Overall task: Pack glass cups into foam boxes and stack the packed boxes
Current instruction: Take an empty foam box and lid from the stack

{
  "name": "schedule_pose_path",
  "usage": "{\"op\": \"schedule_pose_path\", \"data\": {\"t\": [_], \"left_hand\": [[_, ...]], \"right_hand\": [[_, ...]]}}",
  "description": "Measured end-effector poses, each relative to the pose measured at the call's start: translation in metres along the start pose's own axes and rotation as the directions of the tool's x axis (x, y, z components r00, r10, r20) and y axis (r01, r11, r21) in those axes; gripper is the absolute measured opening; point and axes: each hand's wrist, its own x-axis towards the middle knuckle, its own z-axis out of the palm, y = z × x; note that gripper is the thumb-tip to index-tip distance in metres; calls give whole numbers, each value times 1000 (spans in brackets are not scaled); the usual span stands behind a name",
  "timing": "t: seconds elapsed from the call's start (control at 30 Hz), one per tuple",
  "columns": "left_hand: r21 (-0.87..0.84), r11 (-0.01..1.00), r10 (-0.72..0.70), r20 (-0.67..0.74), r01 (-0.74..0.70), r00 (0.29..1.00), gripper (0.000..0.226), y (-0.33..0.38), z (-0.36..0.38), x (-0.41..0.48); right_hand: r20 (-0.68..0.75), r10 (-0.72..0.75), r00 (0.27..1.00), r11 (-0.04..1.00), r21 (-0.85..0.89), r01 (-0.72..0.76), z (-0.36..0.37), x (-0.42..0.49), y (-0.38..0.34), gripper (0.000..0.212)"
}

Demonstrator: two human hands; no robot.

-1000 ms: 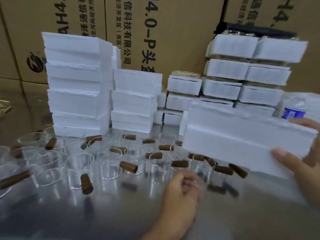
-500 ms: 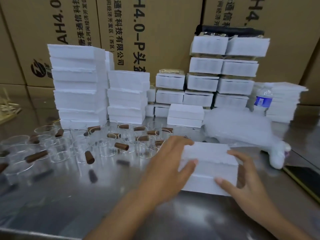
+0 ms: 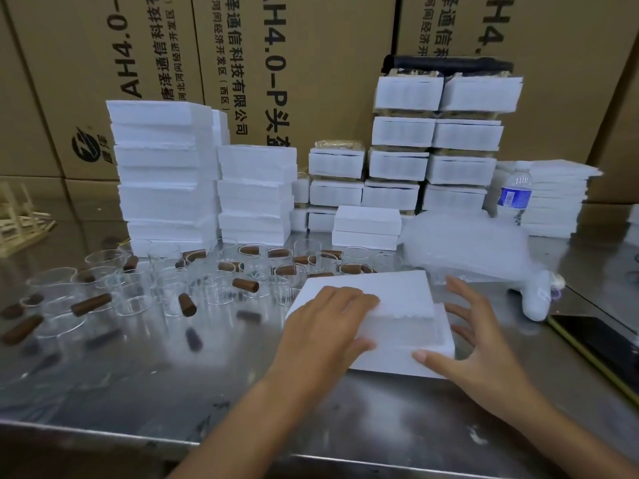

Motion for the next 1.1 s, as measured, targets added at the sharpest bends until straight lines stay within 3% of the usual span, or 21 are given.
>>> {"op": "schedule_pose_path", "data": {"t": [0.1,0.17,0.27,0.33,0.4,0.47,0.6,0.67,0.77,0.9,1.0,1.1], "left_hand": [[-68,990,-130,-112,123,985,52,-6,0,-6],[-270,904,-383,-167,332,909,47,-9,-5,-12],[-612,579,-757,-158,539,634,40,-17,-7,-23],[-717,381,-884,-97,584,457,35,-27,-7,-32],[-775,213,-948,-16,595,318,40,-38,-6,-39],[-805,83,-973,61,587,221,49,-46,-4,-45],[-813,-235,-933,343,532,112,49,-60,-5,-51],[-763,-325,-886,453,559,104,49,-66,-8,-54],[-677,-371,-830,549,636,99,51,-73,-15,-56],[-601,-290,-846,524,745,94,39,-75,-21,-57],[-544,-217,-874,478,810,86,56,-78,-21,-58],[-489,-151,-907,414,859,76,84,-79,-21,-59]], "right_hand": [[7,-3,1000,1000,6,3,-1,1,-1,93],[28,11,1000,1000,-14,-10,-2,0,1,95],[74,47,996,998,-42,-44,-5,-1,5,96],[99,77,992,996,-45,-73,-5,-2,8,95],[112,102,988,994,-51,-97,-5,-2,10,94],[122,119,985,992,-65,-112,-5,0,11,93],[131,139,982,988,-87,-128,-4,5,14,92],[126,145,981,988,-76,-136,-6,8,16,92],[132,151,980,987,-80,-141,-12,10,19,93],[165,194,967,979,-102,-179,-19,12,20,94],[183,206,961,976,-114,-188,-19,15,17,83],[30,195,980,977,-91,-192,-11,30,16,53]]}}
